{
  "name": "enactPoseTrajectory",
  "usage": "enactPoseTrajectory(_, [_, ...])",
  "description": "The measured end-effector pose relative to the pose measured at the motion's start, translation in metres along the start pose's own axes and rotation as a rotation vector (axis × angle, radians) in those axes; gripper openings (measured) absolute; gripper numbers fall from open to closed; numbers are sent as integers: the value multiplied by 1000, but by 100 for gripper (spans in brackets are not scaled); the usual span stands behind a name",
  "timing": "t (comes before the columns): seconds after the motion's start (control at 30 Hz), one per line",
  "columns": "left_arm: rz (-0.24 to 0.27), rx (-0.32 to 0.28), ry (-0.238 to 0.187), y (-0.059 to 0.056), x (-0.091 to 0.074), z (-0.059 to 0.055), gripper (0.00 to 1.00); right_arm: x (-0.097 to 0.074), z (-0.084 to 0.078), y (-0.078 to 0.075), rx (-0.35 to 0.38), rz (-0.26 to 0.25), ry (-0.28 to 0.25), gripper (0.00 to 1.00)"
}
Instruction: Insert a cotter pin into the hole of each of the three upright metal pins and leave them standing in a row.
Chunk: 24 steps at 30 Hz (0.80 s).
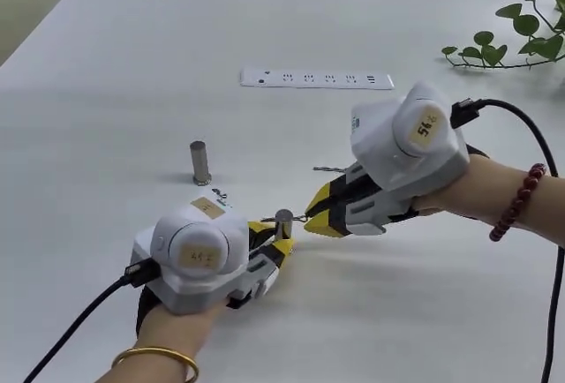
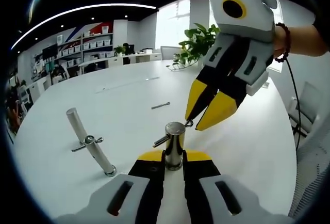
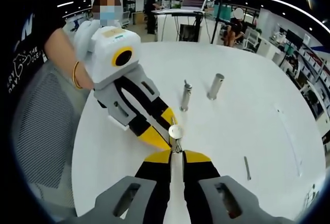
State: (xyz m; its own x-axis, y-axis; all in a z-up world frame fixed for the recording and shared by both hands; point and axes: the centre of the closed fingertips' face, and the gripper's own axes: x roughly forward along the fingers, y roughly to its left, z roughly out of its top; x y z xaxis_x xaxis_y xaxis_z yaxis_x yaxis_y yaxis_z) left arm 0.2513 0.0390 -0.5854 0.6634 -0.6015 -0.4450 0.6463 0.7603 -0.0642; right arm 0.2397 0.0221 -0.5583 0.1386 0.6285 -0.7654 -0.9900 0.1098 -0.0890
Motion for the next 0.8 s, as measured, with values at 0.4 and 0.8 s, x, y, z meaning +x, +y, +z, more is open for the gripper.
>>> enactPoseTrajectory(0.4, [-10, 4, 2, 0, 0, -1, 10, 1, 4, 1, -6, 1, -1, 0])
enactPoseTrajectory(0.8, [-4, 16, 10, 0, 0, -2, 11, 1, 4, -2, 3, -12, -2, 3])
